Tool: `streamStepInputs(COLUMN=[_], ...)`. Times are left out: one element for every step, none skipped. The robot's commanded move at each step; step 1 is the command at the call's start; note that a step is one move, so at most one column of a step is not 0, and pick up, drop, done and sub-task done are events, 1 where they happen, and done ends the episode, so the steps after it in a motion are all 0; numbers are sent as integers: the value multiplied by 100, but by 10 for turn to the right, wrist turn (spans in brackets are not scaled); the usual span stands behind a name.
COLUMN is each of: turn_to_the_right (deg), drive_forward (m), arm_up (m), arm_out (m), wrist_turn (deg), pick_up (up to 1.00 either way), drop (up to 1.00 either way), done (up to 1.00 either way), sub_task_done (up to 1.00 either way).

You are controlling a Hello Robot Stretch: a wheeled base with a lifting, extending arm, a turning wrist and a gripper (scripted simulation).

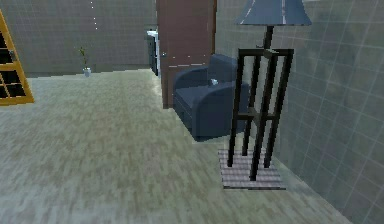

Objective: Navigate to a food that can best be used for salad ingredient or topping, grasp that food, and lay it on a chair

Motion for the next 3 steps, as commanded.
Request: streamStepInputs(turn_to_the_right=[0, 0, 0], drive_forward=[0, 0, 0], arm_up=[0, 0, 0], arm_out=[0, -10, 0], wrist_turn=[0, 0, 0], pick_up=[0, 0, 0], drop=[100, 0, 0], done=[0, 0, 100], sub_task_done=[0, 0, 0])
